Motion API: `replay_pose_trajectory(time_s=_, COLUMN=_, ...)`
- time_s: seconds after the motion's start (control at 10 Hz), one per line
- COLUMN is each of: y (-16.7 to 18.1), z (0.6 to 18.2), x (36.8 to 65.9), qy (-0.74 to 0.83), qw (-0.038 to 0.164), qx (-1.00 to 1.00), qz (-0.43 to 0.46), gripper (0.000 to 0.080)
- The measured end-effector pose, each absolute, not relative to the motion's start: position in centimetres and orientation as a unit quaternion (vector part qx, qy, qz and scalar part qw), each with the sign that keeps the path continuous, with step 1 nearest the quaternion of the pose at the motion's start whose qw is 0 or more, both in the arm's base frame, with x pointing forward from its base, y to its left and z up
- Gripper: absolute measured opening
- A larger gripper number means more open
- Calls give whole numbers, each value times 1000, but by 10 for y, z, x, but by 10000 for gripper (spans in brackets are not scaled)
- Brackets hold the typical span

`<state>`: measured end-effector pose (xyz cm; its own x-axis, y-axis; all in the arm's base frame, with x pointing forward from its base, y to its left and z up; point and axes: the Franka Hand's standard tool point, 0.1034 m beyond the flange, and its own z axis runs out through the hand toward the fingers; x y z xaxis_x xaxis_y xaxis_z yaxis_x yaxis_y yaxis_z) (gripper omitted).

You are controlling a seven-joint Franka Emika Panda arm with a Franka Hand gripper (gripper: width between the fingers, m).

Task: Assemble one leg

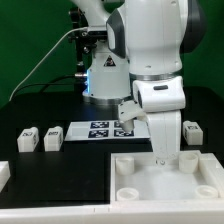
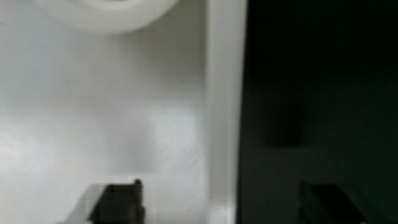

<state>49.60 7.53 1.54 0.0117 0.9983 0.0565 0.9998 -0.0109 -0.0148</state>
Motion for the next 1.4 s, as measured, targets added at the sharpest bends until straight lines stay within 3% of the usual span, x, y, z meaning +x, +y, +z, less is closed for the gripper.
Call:
replay_pose_trajectory(time_s=0.1, y=75, z=15, x=496, qy=-703, qw=25, qx=-711, qz=-15, gripper=555)
replay_pose_trajectory(time_s=0.2, y=75, z=15, x=496, qy=-703, qw=25, qx=-711, qz=-15, gripper=619)
replay_pose_trajectory(time_s=0.9, y=73, z=15, x=496, qy=-701, qw=25, qx=-712, qz=-15, gripper=649)
replay_pose_trajectory(time_s=1.4, y=99, z=54, x=478, qy=-576, qw=15, qx=-817, qz=-21, gripper=649)
